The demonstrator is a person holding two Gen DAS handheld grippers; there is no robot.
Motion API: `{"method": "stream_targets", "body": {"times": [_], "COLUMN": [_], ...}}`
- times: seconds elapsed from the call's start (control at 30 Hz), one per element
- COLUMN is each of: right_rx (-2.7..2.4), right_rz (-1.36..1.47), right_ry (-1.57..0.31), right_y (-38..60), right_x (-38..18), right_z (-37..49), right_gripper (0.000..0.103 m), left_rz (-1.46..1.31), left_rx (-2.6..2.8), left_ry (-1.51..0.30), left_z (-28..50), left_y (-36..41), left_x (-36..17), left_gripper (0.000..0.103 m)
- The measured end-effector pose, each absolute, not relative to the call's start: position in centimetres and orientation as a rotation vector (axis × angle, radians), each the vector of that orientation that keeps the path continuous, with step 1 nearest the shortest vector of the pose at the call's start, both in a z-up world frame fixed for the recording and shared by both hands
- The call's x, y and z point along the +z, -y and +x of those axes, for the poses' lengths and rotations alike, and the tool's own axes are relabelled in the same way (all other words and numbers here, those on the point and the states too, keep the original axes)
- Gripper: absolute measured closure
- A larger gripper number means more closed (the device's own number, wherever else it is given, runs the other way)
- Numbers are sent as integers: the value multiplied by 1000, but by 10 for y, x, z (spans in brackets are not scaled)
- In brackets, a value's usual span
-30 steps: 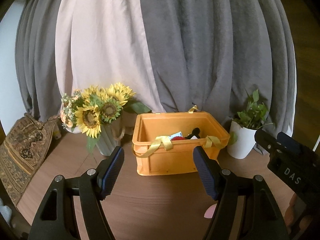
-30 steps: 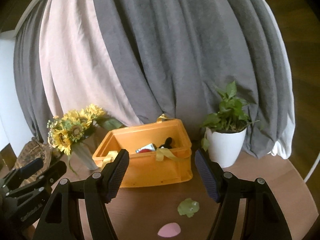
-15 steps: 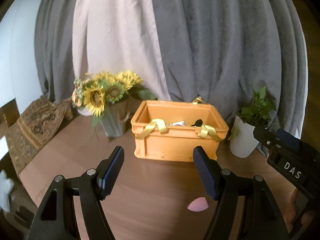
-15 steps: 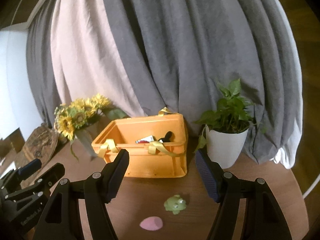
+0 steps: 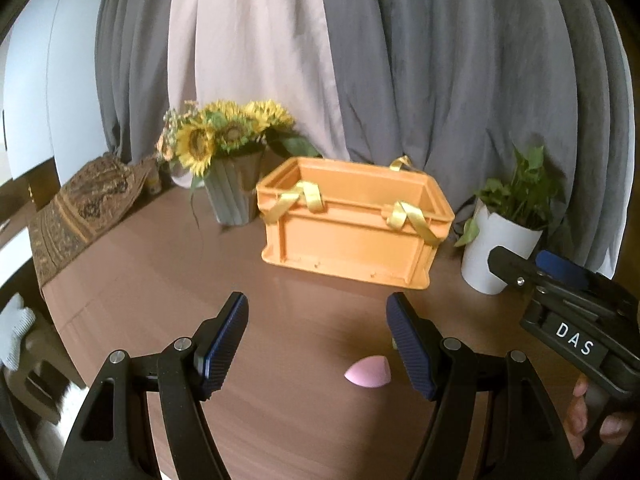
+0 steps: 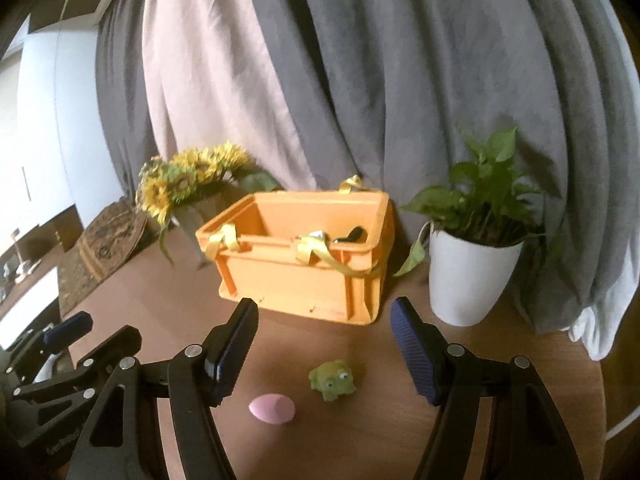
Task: Organize soft objects
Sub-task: 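Move both tools back toward the pink sponge and green frog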
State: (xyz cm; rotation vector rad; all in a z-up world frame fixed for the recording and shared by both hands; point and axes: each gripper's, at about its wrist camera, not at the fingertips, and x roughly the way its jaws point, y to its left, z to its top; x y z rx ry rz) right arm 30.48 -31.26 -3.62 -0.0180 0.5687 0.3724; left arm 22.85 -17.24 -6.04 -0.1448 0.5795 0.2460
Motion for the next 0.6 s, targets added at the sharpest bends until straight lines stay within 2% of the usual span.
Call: {"method": "stream_targets", "body": {"times": [0.6], "right_rx": [524], "right_rz": [-86], "right_ry": [-732], "right_y": [315], "right_x": [-105], "right_z": [348], "right_gripper": [34], "left_rz": [-210], "left_rx": [230], "left_ry": [-720], "left_z": [260], "left_y": [194], "left_x": [-125], "left_gripper": [32]}}
